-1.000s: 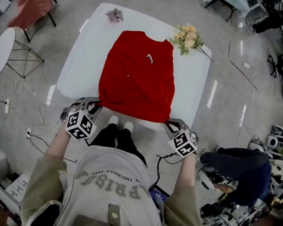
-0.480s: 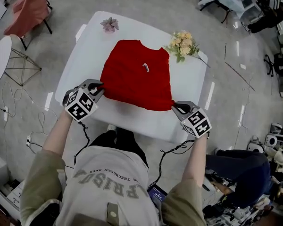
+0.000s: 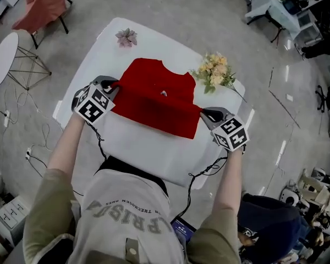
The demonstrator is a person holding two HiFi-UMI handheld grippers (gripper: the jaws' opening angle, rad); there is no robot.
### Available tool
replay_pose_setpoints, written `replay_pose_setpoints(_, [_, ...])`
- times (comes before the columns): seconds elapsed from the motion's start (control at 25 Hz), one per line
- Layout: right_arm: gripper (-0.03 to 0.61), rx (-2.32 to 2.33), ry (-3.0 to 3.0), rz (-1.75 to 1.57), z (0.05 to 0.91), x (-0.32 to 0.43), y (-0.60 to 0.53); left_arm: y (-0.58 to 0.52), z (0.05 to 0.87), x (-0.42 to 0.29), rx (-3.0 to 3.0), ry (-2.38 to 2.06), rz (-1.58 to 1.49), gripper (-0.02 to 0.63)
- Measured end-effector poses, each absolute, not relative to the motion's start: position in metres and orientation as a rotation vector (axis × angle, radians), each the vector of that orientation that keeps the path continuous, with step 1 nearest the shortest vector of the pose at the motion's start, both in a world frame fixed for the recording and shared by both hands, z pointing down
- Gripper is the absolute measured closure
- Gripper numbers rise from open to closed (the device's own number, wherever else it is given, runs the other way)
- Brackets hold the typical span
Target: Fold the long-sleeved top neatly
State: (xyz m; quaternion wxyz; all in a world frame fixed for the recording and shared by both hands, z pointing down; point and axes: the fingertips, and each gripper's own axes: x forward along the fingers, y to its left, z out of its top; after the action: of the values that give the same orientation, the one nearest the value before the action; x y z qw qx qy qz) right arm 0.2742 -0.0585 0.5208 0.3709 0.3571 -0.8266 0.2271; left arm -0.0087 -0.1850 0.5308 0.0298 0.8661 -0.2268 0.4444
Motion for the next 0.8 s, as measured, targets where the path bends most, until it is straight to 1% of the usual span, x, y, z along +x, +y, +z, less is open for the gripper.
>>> replay_pose_setpoints(0.24, [0.552, 0.951, -2.067, 0.655, 0.533, 0.294, -0.122, -0.253, 0.535, 0.01, 2.632, -0.745, 1.448, 0.572])
replay_pose_setpoints(0.44, [0.552, 1.053, -1.987, 0.766, 0.551, 0.312, -0.161, -0.297, 0.56, 0.027, 2.552, -0.757, 1.485, 0.573])
replay_pose_setpoints(0.68, [0.552, 1.145, -1.86, 0.853, 0.583, 0.323, -0.186, -0.322, 0.599, 0.041, 2.431, -0.751, 1.565, 0.572])
replay_pose_setpoints(0.8, [0.548, 1.211, -1.834, 0.819, 0.588, 0.325, -0.191, -0.322, 0.609, 0.046, 2.386, -0.764, 1.546, 0.56])
